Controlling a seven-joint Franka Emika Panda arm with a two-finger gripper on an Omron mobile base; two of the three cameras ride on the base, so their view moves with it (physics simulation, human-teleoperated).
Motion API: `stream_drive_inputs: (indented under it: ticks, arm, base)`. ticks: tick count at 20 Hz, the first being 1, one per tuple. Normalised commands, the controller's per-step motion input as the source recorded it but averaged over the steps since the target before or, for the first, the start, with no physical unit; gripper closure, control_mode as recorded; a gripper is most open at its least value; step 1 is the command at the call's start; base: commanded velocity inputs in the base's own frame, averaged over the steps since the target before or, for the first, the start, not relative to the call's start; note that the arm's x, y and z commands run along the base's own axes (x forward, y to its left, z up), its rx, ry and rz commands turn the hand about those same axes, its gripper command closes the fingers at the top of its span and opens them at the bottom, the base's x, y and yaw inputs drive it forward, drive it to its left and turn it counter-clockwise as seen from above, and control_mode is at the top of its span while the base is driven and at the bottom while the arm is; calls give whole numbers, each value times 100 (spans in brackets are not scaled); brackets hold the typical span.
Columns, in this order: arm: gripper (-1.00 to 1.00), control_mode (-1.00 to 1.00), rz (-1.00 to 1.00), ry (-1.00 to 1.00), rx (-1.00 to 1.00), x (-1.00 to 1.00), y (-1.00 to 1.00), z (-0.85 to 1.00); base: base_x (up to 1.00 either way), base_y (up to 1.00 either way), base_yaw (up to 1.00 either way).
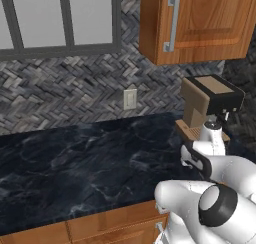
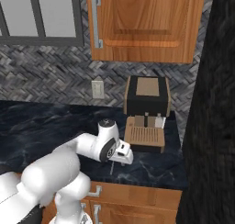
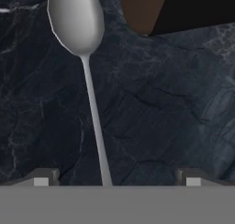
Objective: Take the fork and place it on the left side of the plate. Then take the spoon and place it on the right side of the plate. Make sure they're directly next to the plate.
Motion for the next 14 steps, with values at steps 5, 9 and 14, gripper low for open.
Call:
stream_drive_inputs:
  ticks: [5,9,14]
  arm:
    - [-100,-100,0,-7,-4,0,29,-50]
    - [-100,-100,0,-5,-8,2,35,-50]
    - [100,-100,0,-4,-13,0,48,-61]
  base:
    - [0,0,0]
    - [0,0,0]
    - [0,0,0]
